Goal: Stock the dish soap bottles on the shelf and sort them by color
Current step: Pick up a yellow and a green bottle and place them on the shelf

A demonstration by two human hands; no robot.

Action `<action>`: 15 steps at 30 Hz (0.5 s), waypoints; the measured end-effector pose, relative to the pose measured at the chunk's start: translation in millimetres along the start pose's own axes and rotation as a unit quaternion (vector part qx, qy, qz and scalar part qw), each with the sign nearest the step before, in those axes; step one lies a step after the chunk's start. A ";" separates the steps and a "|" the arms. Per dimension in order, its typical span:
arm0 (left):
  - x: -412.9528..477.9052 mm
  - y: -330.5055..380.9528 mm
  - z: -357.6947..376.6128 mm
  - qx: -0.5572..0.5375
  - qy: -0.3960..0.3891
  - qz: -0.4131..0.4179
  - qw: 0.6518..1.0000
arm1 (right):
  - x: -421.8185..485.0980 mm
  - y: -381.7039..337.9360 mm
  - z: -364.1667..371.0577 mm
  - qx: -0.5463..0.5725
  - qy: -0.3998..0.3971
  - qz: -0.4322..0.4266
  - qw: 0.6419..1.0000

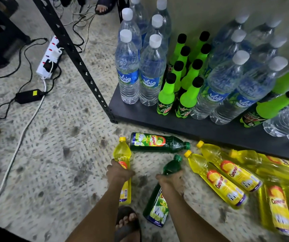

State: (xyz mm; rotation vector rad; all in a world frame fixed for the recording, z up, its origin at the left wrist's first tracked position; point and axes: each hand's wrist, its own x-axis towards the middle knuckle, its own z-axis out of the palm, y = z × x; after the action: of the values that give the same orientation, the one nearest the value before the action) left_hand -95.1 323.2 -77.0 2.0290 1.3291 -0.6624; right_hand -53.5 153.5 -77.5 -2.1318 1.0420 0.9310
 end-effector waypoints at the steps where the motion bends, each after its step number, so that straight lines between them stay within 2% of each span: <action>1: -1.2 -0.9 2.3 -0.010 0.013 0.001 1.000 | 0.3 2.9 -1.1 -0.015 0.017 -0.021 1.000; 5: -18.5 -2.9 6.5 -0.006 0.051 0.021 0.998 | -0.4 16.4 -5.5 0.029 0.026 -0.082 0.996; 8: -50.8 1.8 8.0 -0.044 0.080 0.046 0.995 | -12.1 14.0 -24.0 0.088 0.059 -0.159 0.982; 11: -98.3 18.7 7.7 -0.074 0.113 0.086 0.987 | -29.2 11.3 -58.5 0.124 0.073 -0.267 0.953; 15: -165.6 61.6 -6.2 -0.147 0.118 0.187 0.964 | -65.9 1.5 -139.0 0.140 0.112 -0.392 0.902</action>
State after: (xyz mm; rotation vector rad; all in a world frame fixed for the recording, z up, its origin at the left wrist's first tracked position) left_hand -98.6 206.8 56.0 2.0728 1.0494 -0.0497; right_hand -38.5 77.6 55.4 -2.1403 0.2963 0.1379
